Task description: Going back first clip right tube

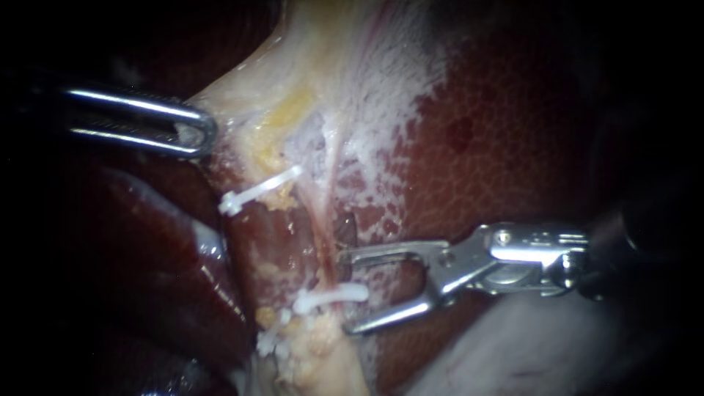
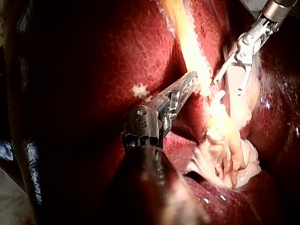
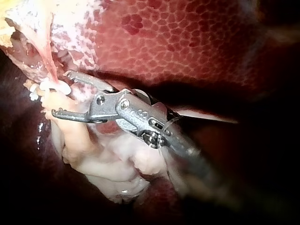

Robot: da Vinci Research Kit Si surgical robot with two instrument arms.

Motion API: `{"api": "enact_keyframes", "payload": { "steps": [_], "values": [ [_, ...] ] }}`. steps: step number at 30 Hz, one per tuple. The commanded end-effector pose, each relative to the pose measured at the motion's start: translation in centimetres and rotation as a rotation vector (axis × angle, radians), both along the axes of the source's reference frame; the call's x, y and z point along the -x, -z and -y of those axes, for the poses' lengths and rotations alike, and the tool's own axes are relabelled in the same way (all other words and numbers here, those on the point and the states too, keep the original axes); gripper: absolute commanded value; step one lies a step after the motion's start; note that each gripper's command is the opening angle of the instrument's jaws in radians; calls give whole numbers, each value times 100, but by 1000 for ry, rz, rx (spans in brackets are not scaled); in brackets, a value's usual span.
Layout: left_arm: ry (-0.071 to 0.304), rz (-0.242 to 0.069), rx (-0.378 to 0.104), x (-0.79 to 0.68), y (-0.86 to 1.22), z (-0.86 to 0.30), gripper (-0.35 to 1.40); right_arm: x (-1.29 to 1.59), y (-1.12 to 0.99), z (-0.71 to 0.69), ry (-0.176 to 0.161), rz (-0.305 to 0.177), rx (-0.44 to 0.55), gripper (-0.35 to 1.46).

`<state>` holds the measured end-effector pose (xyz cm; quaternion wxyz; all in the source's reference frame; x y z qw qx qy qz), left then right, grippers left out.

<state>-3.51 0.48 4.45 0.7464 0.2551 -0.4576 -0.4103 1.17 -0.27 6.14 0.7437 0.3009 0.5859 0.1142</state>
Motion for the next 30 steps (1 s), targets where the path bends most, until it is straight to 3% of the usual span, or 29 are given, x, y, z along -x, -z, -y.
{"api": "enact_keyframes", "payload": {
  "steps": [1,5,11,21,30],
  "values": [
    [0,-1,1,0,0,0,-35,6,3,-5,-22,8,18,60],
    [-1,0,1,0,-2,0,-35,23,16,-20,-40,12,40,60],
    [-1,0,3,-1,-9,-1,-35,41,32,-35,-38,6,61,60],
    [-3,-3,16,0,-28,1,-35,45,40,-32,-35,4,58,60],
    [-9,-7,-13,11,-76,9,-35,52,41,-31,-31,2,58,60]
  ]
}}
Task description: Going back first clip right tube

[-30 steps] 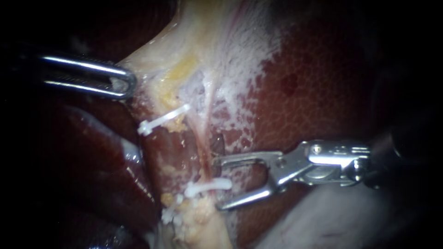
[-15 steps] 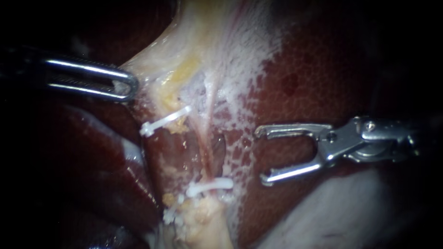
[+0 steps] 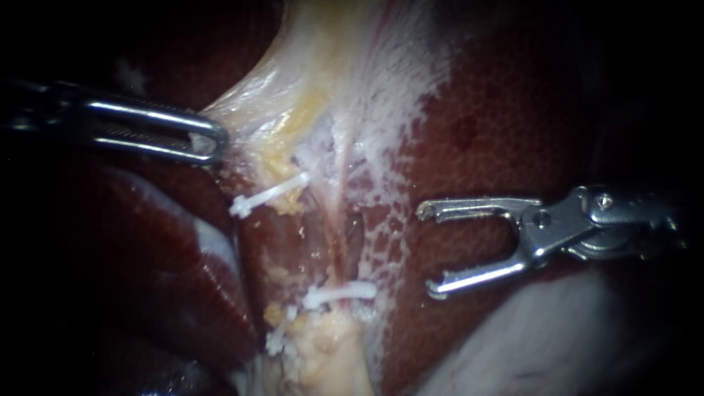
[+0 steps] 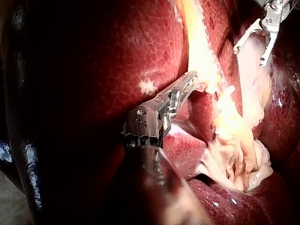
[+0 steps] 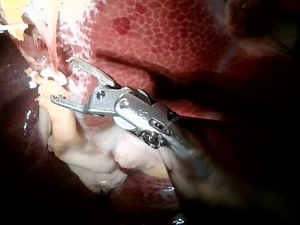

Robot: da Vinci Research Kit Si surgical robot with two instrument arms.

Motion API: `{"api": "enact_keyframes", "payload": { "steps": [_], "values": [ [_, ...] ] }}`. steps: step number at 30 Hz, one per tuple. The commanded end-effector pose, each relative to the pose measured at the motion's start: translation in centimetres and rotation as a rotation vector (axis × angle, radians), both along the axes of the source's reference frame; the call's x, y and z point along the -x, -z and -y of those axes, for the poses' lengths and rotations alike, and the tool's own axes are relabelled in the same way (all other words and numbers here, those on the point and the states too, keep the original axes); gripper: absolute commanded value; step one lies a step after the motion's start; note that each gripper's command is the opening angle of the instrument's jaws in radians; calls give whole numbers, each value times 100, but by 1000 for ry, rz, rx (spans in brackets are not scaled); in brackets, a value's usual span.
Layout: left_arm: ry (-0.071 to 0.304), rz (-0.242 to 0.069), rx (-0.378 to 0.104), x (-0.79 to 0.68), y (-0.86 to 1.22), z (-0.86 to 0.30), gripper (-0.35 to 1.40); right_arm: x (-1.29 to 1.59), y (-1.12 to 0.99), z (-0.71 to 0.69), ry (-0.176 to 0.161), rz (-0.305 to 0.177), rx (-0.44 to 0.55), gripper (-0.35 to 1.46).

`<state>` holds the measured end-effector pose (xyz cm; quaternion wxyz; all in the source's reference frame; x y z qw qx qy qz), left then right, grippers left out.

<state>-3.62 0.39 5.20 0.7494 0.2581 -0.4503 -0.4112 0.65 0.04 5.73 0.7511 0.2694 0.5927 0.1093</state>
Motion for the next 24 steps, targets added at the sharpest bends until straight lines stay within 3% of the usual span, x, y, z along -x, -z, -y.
{"api": "enact_keyframes", "payload": {
  "steps": [1,11,24],
  "values": [
    [-6,0,-4,3,-4,1,-35,1,0,0,1,0,0,60],
    [-31,2,-29,30,-33,12,-35,3,3,-1,2,-2,4,60],
    [-44,8,-34,41,-25,20,-35,4,8,-4,3,-3,6,60]
  ]
}}
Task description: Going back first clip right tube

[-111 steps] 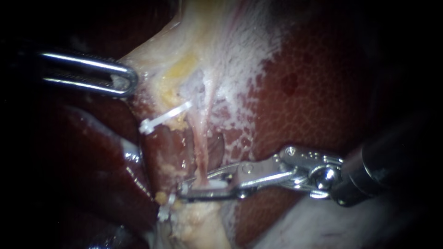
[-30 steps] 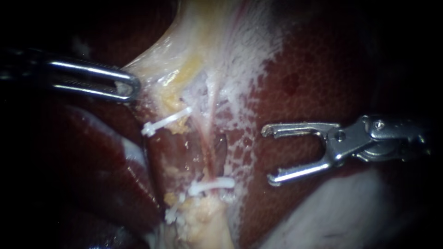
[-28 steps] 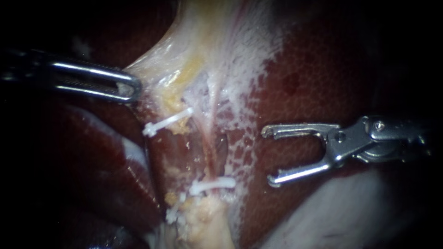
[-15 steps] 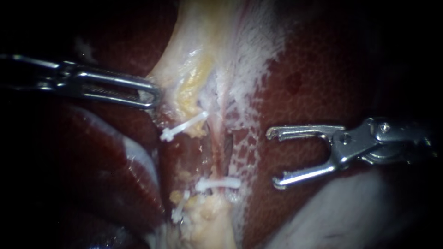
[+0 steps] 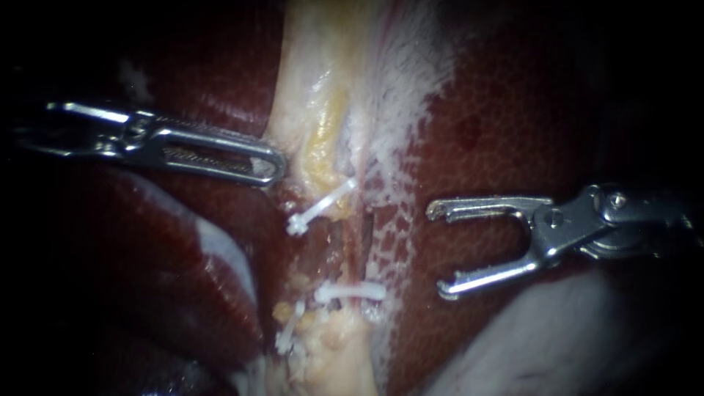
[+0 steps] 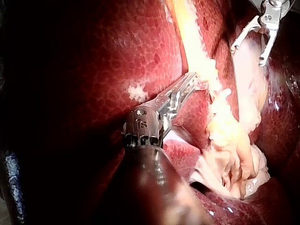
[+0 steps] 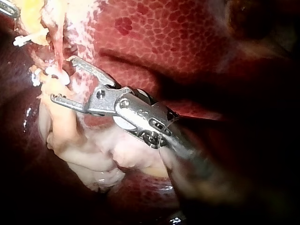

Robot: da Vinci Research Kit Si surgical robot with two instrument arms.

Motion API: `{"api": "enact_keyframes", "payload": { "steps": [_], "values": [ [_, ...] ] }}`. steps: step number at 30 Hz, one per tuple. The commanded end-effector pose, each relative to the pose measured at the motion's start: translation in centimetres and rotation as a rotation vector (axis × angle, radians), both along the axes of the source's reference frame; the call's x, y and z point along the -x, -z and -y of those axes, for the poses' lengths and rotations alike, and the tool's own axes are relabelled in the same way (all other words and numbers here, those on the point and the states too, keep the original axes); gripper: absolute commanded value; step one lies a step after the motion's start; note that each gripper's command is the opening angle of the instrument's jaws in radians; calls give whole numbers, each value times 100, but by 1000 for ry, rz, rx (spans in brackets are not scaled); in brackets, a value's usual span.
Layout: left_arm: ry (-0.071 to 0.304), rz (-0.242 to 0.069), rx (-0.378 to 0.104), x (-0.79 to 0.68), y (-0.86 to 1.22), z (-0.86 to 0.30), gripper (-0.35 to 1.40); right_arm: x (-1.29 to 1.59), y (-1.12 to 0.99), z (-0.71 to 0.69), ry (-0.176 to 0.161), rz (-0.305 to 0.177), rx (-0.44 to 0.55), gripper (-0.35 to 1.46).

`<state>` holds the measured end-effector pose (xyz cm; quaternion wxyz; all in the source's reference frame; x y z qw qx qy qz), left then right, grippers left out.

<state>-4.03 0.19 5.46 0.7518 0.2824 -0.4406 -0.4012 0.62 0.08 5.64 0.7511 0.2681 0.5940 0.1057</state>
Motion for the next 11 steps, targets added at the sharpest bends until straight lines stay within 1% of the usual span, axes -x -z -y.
{"api": "enact_keyframes", "payload": {
  "steps": [1,4,11],
  "values": [
    [0,0,0,1,2,1,-35,0,0,0,0,0,0,60],
    [-3,2,-1,3,3,2,-35,0,0,0,0,0,0,60],
    [-5,3,-1,1,0,0,-35,0,0,0,0,0,0,60]
  ]
}}
